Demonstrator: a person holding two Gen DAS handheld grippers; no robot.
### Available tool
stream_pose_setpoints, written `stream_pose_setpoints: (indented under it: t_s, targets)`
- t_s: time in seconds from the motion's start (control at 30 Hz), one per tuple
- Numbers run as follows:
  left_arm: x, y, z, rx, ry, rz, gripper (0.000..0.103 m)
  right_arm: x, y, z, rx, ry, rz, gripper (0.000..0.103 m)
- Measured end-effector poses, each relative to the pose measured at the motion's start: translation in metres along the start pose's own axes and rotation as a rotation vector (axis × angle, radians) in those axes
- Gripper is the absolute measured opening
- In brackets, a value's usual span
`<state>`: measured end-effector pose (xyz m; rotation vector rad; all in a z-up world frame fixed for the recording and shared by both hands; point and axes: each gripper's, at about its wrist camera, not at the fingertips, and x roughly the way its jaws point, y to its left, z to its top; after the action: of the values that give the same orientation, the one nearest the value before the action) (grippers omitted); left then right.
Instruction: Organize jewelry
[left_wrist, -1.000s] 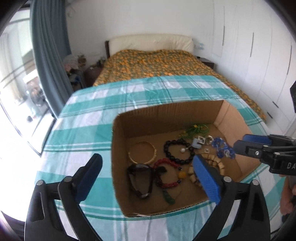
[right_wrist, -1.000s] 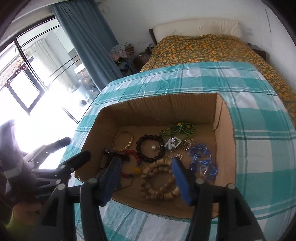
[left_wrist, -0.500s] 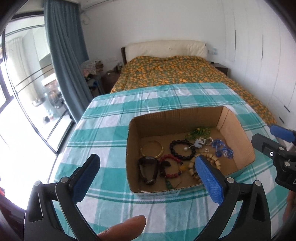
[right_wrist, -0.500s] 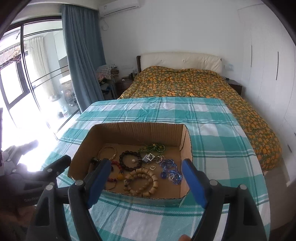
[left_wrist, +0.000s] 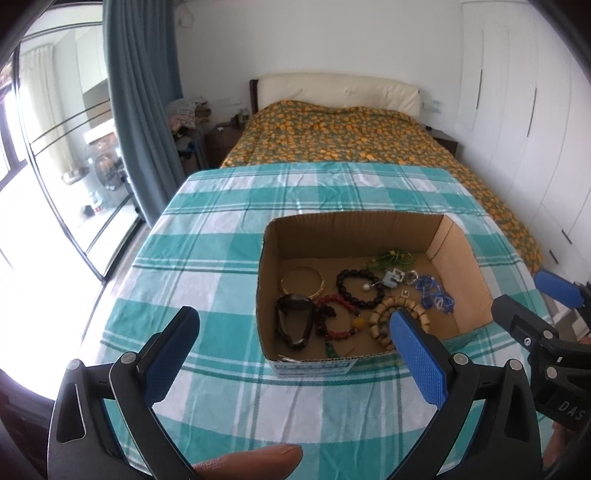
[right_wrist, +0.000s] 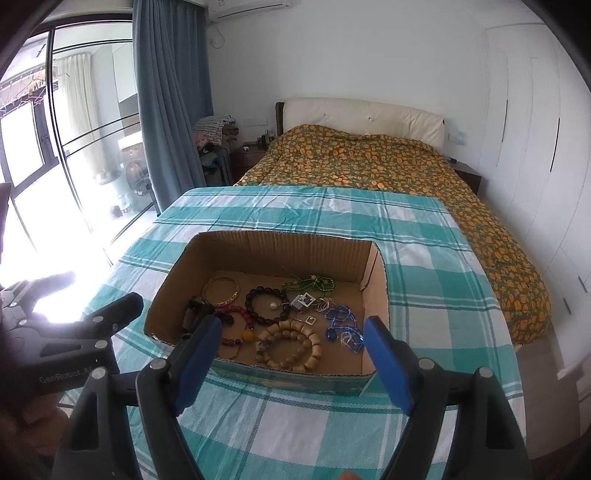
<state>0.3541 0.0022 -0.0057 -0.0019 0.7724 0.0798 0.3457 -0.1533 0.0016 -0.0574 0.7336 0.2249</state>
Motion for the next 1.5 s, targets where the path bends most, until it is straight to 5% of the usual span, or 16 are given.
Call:
stream_pose_setpoints:
  t_s: [1.5]
  targets:
    - [-0.030,0.012,0.005,-0.002,-0.023,0.051,0.103,-0.033,0.022,0.009,-0.056,-0.040,0.003,0.081]
